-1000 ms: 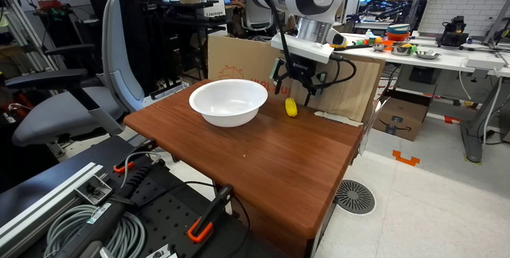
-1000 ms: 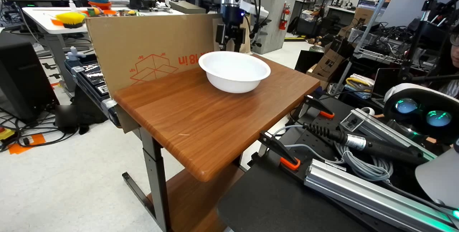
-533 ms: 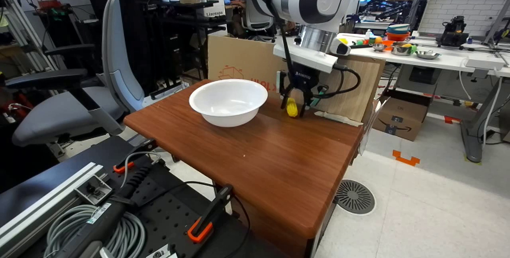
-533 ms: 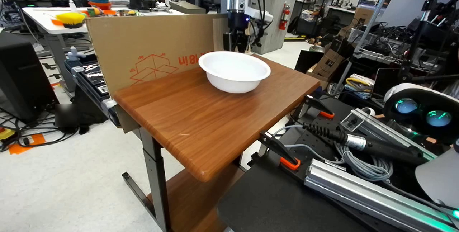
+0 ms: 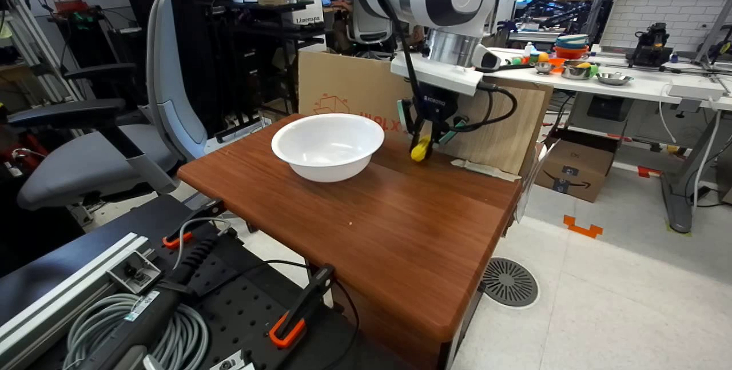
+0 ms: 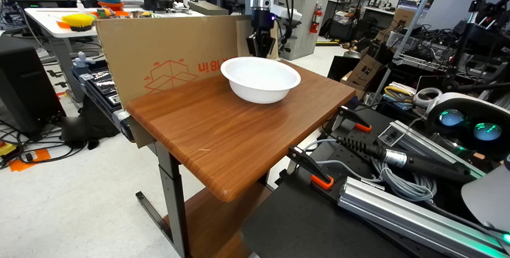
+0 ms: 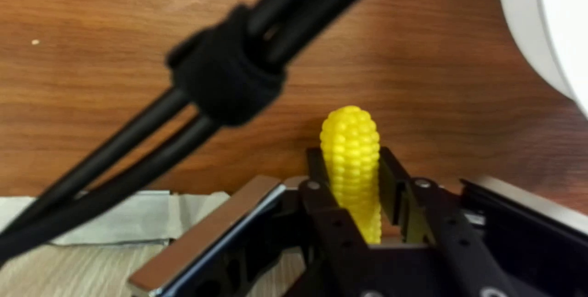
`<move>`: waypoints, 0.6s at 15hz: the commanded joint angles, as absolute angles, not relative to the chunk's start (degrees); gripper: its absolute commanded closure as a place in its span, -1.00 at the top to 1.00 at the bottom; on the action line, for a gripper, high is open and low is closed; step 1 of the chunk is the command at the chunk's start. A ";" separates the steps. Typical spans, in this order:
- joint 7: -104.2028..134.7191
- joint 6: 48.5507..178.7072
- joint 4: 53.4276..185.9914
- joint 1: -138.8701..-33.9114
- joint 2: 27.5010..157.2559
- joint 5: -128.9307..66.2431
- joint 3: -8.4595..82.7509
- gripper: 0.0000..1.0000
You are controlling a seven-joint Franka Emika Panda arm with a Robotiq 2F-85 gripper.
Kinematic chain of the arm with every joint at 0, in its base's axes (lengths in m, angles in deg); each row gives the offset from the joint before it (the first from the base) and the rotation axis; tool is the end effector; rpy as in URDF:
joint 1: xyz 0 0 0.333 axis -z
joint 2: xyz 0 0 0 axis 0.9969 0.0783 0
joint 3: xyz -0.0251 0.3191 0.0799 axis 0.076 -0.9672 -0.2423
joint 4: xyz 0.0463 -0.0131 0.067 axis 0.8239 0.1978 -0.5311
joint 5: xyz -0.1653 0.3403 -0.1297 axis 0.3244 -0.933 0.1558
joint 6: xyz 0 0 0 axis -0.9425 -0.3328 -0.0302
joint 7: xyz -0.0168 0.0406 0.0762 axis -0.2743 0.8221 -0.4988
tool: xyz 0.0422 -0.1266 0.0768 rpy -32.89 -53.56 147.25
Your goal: Pick up the yellow object and put it inside the white basin
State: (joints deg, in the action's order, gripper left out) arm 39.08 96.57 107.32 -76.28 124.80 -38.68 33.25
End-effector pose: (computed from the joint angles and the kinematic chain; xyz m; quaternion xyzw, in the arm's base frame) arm 0.7067 -0.1082 0.1384 -0.9924 -0.0653 0.0883 0.0552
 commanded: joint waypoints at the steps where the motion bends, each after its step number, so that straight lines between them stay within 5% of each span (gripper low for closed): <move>1: 40.11 104.36 119.07 -77.70 113.15 -37.31 31.69 -0.85; 9: 42.03 105.36 141.45 -82.52 89.86 -36.31 27.41 -0.85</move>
State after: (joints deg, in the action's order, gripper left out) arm 41.42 105.00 130.58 -81.35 99.80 -35.79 28.48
